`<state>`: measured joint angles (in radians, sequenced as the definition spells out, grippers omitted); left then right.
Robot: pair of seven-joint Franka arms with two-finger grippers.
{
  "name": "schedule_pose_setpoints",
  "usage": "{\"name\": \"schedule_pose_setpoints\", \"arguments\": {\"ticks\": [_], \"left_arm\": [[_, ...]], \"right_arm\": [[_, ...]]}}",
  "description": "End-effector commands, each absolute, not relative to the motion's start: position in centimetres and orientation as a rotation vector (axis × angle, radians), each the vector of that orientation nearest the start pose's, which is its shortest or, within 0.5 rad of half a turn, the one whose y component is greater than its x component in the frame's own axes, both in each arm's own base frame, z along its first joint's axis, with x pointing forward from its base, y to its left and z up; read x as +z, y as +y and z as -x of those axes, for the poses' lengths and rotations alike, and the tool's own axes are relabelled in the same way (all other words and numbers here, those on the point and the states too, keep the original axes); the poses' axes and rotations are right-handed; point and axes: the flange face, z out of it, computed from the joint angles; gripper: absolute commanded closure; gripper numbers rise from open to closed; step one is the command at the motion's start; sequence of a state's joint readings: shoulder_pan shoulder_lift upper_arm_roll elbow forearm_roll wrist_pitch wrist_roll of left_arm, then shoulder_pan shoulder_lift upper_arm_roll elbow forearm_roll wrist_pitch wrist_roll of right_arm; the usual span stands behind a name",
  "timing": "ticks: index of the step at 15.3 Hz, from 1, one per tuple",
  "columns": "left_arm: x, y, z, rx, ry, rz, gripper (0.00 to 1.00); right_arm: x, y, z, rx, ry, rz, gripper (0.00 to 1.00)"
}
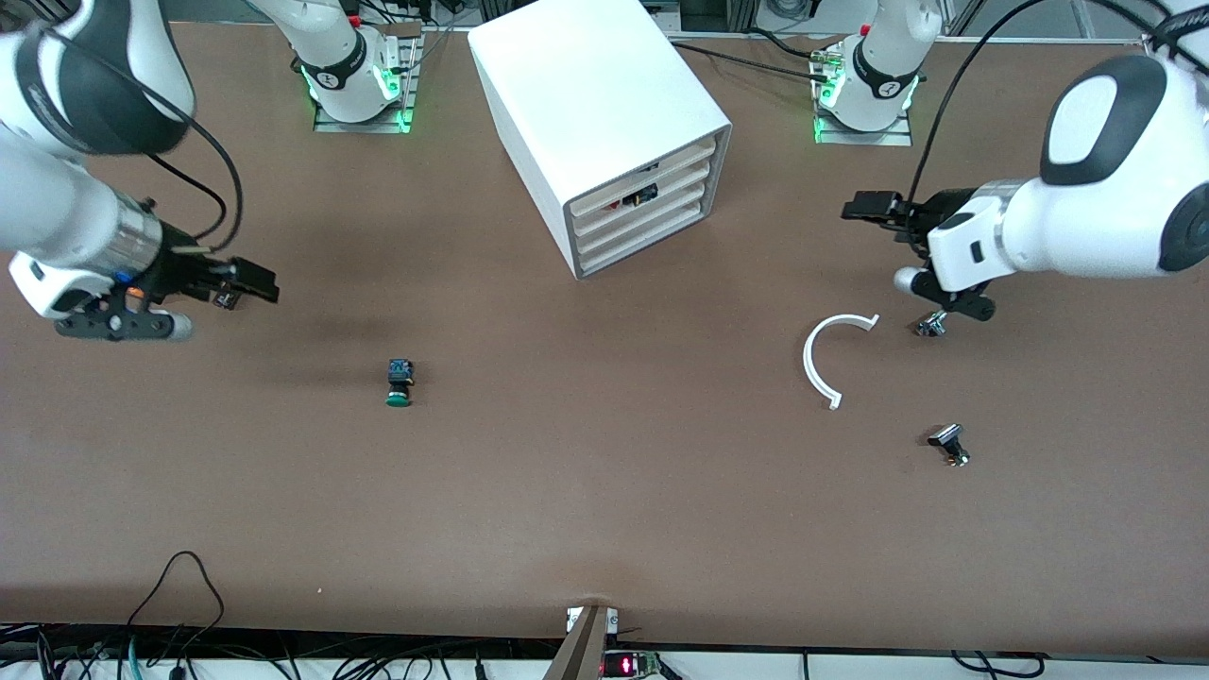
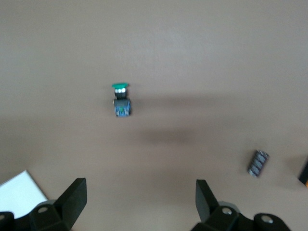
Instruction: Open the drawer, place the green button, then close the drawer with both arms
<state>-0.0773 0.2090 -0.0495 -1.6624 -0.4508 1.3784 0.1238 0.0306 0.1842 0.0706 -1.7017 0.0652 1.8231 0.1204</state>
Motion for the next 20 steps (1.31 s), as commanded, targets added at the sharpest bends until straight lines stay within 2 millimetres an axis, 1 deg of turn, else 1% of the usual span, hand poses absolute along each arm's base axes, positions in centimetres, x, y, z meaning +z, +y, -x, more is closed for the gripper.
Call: {"name": "schedule_pose_setpoints", "arguments": {"ticks": [1, 2, 3, 5, 6, 7, 8, 9, 10, 11, 12, 13, 14, 15, 16, 17, 20], "left_arm": [[42.8, -12.8, -56.3, 0.987, 0.576, 3.59, 0.0], [40.2, -13.2, -56.3, 0.98, 0.683, 3.659, 0.0], [37.6, -13.5, -55.9, 0.943, 0.758, 3.74, 0.0], [32.6, -14.1, -54.1, 0.837, 0.77, 3.936, 0.0], [30.0, -14.9, -52.8, 0.755, 0.809, 4.026, 0.0], [27.6, -15.3, -51.8, 0.675, 0.813, 4.104, 0.0], [25.8, -16.8, -50.8, 0.686, 0.843, 4.141, 0.01], [24.7, -17.4, -50.4, 0.702, 0.856, 4.155, 0.01], [23.1, -17.8, -50.0, 0.741, 0.856, 4.167, 0.01], [21.9, -18.9, -49.6, 0.722, 0.888, 4.215, 0.02], [20.6, -19.6, -49.1, 0.657, 0.905, 4.253, 0.03], [19.9, -20.3, -48.8, 0.602, 0.928, 4.241, 0.04], [19.1, -21.1, -48.2, 0.615, 0.912, 4.239, 0.04], [18.5, -21.8, -47.6, 0.648, 0.917, 4.241, 0.08], [18.0, -22.9, -47.0, 0.676, 0.878, 4.277, 0.09], [17.4, -23.4, -46.2, 0.693, 0.833, 4.311, 0.09], [15.4, -24.1, -45.0, 0.739, 0.829, 4.333, 0.09]], "right_arm": [[43.0, 7.4, -61.0, 0.063, 0.072, 3.053, 0.0], [41.5, 7.9, -61.0, 0.047, 0.066, 3.053, 0.0], [39.6, 8.6, -61.0, 0.043, 0.052, 3.054, 0.0], [36.0, 9.8, -61.2, 0.012, 0.028, 3.054, 0.0], [34.5, 10.1, -61.3, -0.014, 0.026, 3.052, 0.0], [33.1, 10.9, -61.4, -0.031, 0.01, 3.05, 0.0], [31.7, 11.8, -61.5, -0.042, -0.011, 3.049, 0.0], [30.6, 12.3, -61.6, -0.05, -0.018, 3.047, 0.0], [29.2, 12.8, -61.8, -0.059, -0.025, 3.046, 0.0], [27.6, 12.9, -61.7, -0.062, -0.026, 3.046, 0.0], [26.3, 13.1, -61.5, -0.075, -0.033, 3.045, 0.0], [24.7, 13.2, -61.1, -0.08, -0.036, 3.046, 0.0], [23.4, 13.1, -60.9, -0.095, -0.043, 3.046, 0.0], [22.1, 13.0, -60.7, -0.105, -0.04, 3.046, 0.0], [21.1, 13.1, -60.6, -0.116, -0.03, 3.045, 0.0], [20.3, 13.7, -60.4, -0.11, -0.035, 3.043, 0.01], [19.1, 14.3, -60.1, -0.099, -0.032, 3.044, 0.0]]}}
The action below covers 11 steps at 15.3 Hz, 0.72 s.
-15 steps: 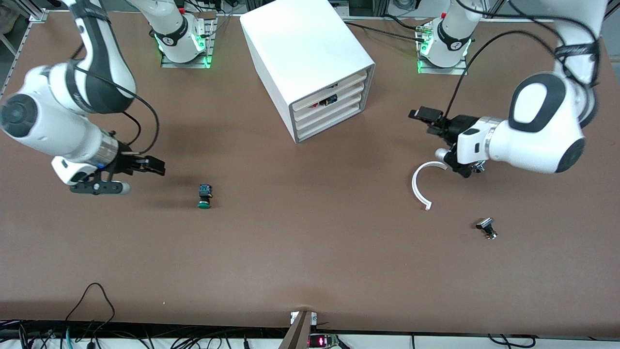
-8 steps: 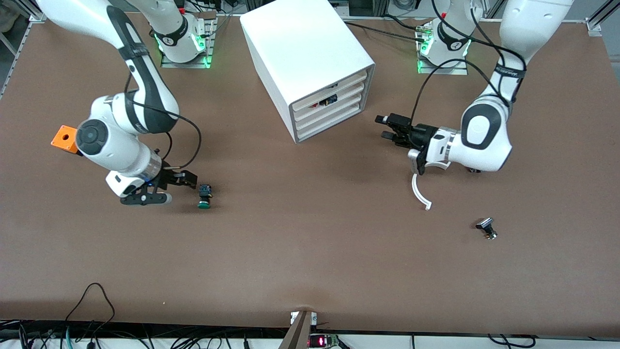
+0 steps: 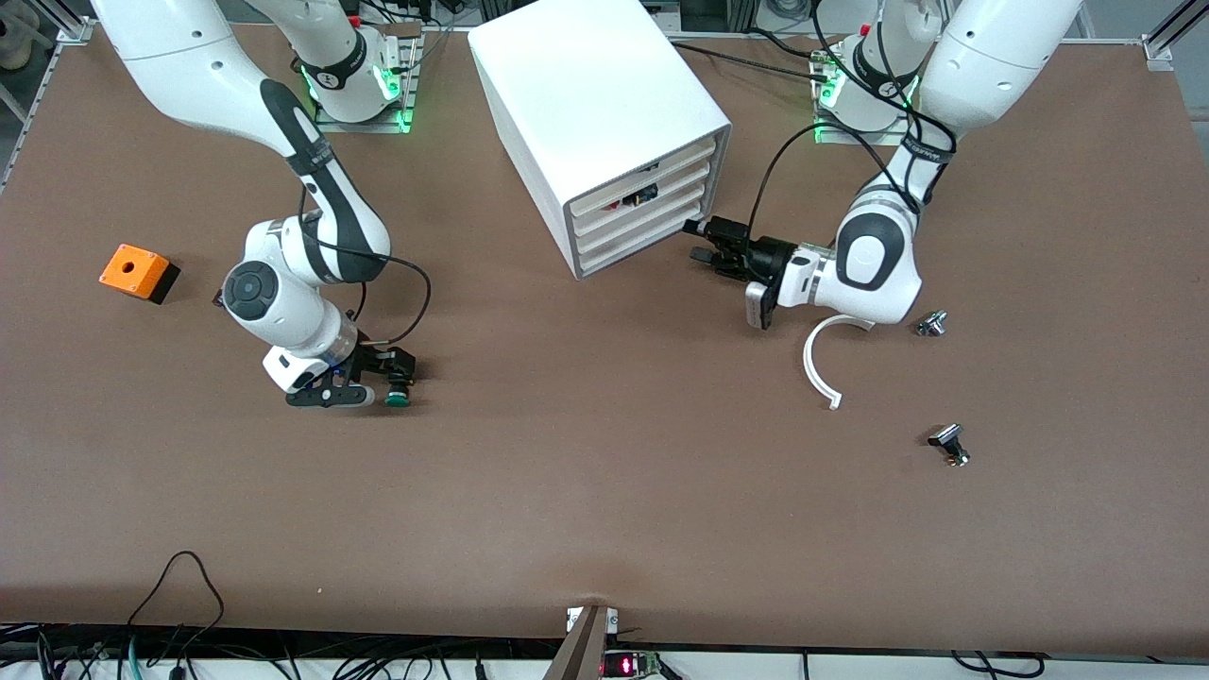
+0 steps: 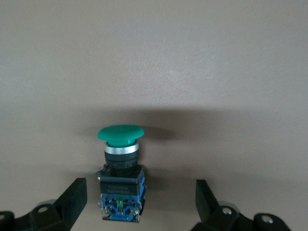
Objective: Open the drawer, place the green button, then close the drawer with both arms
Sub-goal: 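Grasp the drawer handle with the left gripper while the right gripper grasps the button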
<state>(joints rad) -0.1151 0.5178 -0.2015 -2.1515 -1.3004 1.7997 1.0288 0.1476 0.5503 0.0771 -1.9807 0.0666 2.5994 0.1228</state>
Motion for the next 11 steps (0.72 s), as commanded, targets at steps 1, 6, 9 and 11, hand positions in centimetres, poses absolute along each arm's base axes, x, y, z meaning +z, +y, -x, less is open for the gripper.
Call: {"name": "schedule_pose_setpoints", "arguments": {"ticks": [1, 6, 9, 11], "left_arm": [[14.3, -24.1, -44.5, -0.299, -0.34, -1.744, 0.09], [11.7, -25.3, -42.6, -0.24, -0.322, -1.674, 0.17], [11.7, -26.8, -40.9, -0.268, -0.312, -1.645, 0.22], [11.3, -27.0, -40.0, -0.287, -0.301, -1.641, 0.27]], "right_arm": [[18.7, 14.3, -60.1, -0.098, -0.015, 3.044, 0.0], [18.6, 15.1, -60.0, -0.088, -0.03, 3.045, 0.19], [18.7, 15.5, -59.9, -0.09, -0.046, 3.044, 0.5], [18.8, 15.6, -60.0, -0.092, -0.051, 3.044, 0.76]]}}
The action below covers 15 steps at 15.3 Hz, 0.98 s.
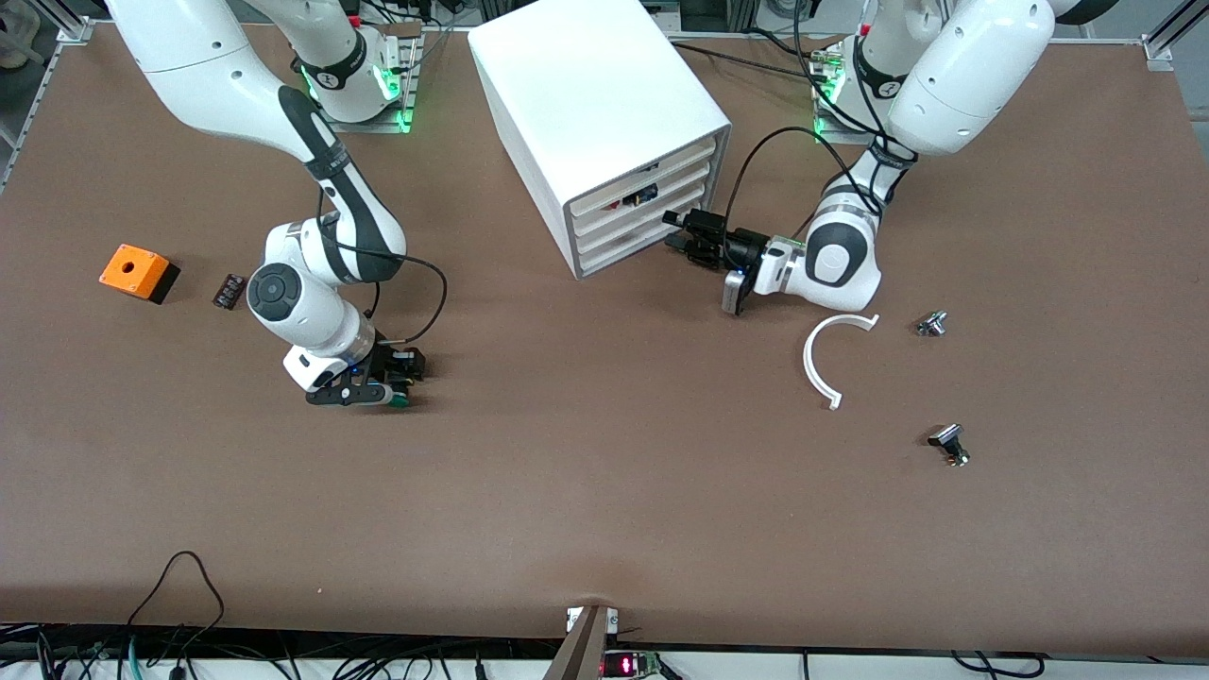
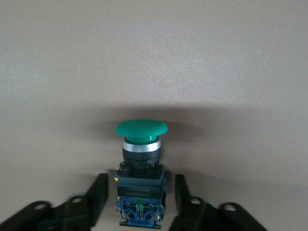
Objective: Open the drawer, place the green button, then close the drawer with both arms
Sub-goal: 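Grasp the drawer handle with the left gripper while the right gripper grasps the button, then pull the drawer open with the left gripper while the right gripper lifts the button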
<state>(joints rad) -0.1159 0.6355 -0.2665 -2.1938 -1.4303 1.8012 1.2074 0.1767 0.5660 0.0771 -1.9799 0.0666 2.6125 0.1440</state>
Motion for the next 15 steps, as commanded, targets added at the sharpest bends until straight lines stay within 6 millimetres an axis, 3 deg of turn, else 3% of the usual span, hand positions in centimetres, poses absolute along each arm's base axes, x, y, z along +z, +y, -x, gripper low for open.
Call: {"name": "schedule_pose_setpoints", "arguments": {"ticks": [1, 3, 6, 8, 10, 12, 15], "left_arm": [[11.3, -27.0, -39.9, -0.286, -0.309, -1.637, 0.4], [10.8, -27.2, -39.4, -0.296, -0.305, -1.634, 0.47], [10.4, -27.3, -39.1, -0.309, -0.301, -1.631, 0.52], [10.4, -28.1, -38.6, -0.321, -0.31, -1.62, 0.73], [10.5, -27.9, -38.8, -0.317, -0.306, -1.621, 0.97], [11.0, -27.4, -40.0, -0.304, -0.292, -1.627, 1.0], [12.3, -25.9, -44.0, -0.29, -0.267, -1.664, 1.0]], "right_arm": [[18.8, 15.6, -60.0, -0.092, -0.051, 3.044, 0.86], [19.0, 15.6, -60.2, -0.099, -0.051, 3.042, 1.0], [20.0, 15.8, -60.8, -0.068, -0.011, 3.041, 1.0], [22.4, 16.7, -62.3, 0.052, 0.254, 3.042, 1.0], [25.4, 19.3, -63.3, 0.143, 0.417, 3.038, 1.0], [27.6, 20.8, -64.0, 0.181, 0.586, 3.018, 1.0], [30.0, 23.2, -64.2, 0.198, 0.785, 2.982, 1.0]]}}
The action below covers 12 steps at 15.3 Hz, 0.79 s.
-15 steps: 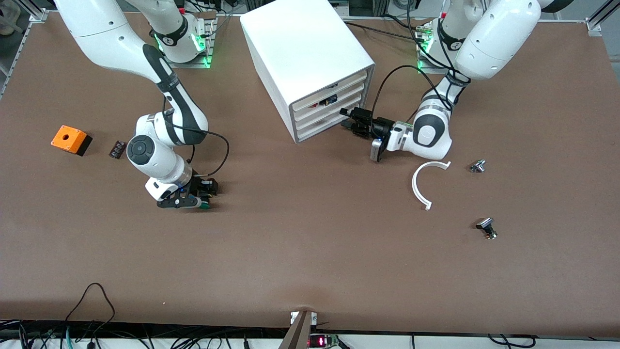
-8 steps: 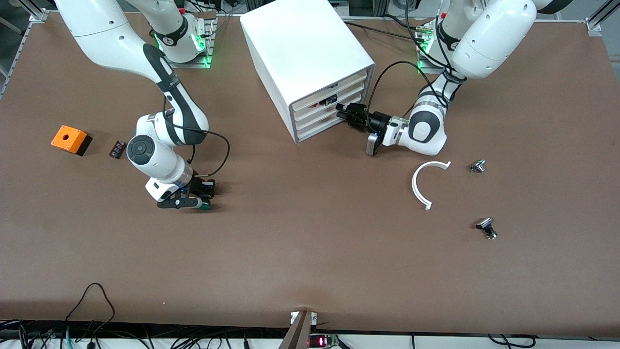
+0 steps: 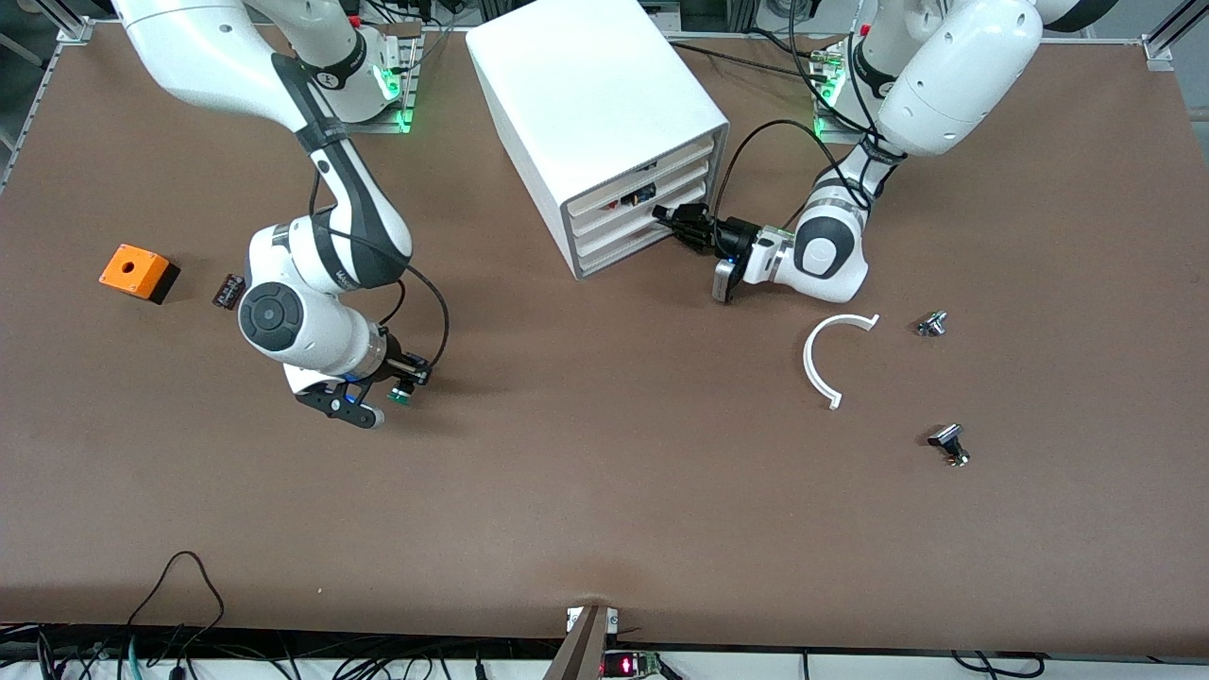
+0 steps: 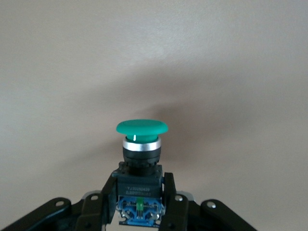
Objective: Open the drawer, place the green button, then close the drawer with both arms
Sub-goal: 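Pull the drawer open with the left gripper while the right gripper lifts the button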
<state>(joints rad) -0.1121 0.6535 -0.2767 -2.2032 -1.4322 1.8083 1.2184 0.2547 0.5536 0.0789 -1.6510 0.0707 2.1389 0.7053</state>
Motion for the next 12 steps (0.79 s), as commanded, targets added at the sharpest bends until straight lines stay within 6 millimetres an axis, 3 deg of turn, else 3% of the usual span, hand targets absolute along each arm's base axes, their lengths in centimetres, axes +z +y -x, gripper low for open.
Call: {"name": "schedule_pose_setpoints", "arguments": {"ticks": [1, 6, 8, 10, 11, 12], "left_arm": [[13.0, -25.1, -45.9, -0.294, -0.289, -1.685, 1.0], [15.8, -20.6, -55.0, -0.301, -0.375, -1.851, 1.0], [16.7, -18.7, -57.2, -0.296, -0.407, -1.918, 1.0], [16.9, -18.5, -57.7, -0.309, -0.402, -1.939, 0.97], [17.0, -18.3, -57.9, -0.31, -0.392, -1.943, 0.25], [17.3, -18.1, -58.0, -0.304, -0.395, -1.945, 0.0]], "right_arm": [[31.0, 24.1, -64.3, 0.201, 0.847, 2.956, 1.0], [34.1, 30.3, -63.2, 0.205, 1.107, 2.829, 1.0], [34.7, 33.5, -62.0, 0.194, 1.176, 2.802, 1.0], [35.7, 36.8, -61.1, 0.178, 1.231, 2.767, 1.0], [36.2, 38.4, -60.8, 0.168, 1.26, 2.744, 1.0], [36.5, 40.2, -60.3, 0.161, 1.279, 2.728, 1.0]]}}
